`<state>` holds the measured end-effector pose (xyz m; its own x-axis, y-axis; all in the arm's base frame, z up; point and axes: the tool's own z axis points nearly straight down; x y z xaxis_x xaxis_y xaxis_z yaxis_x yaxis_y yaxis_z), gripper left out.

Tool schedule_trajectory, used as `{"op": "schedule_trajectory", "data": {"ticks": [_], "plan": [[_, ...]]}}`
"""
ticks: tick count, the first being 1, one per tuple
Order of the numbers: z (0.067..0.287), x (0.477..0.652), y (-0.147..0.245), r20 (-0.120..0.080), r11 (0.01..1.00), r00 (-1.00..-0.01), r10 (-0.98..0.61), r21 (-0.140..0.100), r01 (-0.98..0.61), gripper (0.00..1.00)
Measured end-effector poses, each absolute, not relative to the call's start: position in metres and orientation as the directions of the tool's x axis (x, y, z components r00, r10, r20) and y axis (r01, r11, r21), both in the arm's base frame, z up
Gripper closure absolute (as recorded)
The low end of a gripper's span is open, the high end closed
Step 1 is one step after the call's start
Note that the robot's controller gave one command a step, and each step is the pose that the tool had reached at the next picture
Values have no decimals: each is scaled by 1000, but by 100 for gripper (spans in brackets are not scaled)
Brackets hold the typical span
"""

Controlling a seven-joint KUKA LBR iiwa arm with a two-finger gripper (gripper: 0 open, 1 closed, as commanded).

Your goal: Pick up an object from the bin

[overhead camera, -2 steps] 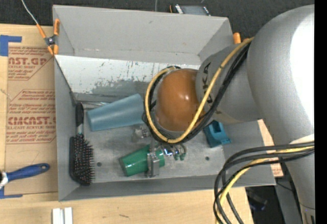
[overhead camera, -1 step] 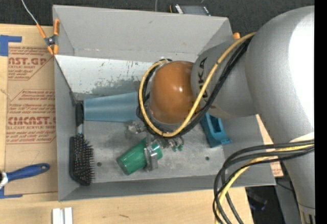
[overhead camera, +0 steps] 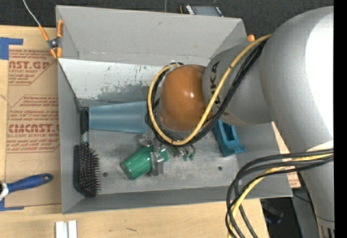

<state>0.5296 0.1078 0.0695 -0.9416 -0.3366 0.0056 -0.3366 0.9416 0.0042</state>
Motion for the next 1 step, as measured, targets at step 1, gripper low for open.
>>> {"op": "schedule_trajectory", "data": {"ticks": [1], "plan": [[70, 539, 104, 4, 930, -930, -369, 4, -368, 100]]}}
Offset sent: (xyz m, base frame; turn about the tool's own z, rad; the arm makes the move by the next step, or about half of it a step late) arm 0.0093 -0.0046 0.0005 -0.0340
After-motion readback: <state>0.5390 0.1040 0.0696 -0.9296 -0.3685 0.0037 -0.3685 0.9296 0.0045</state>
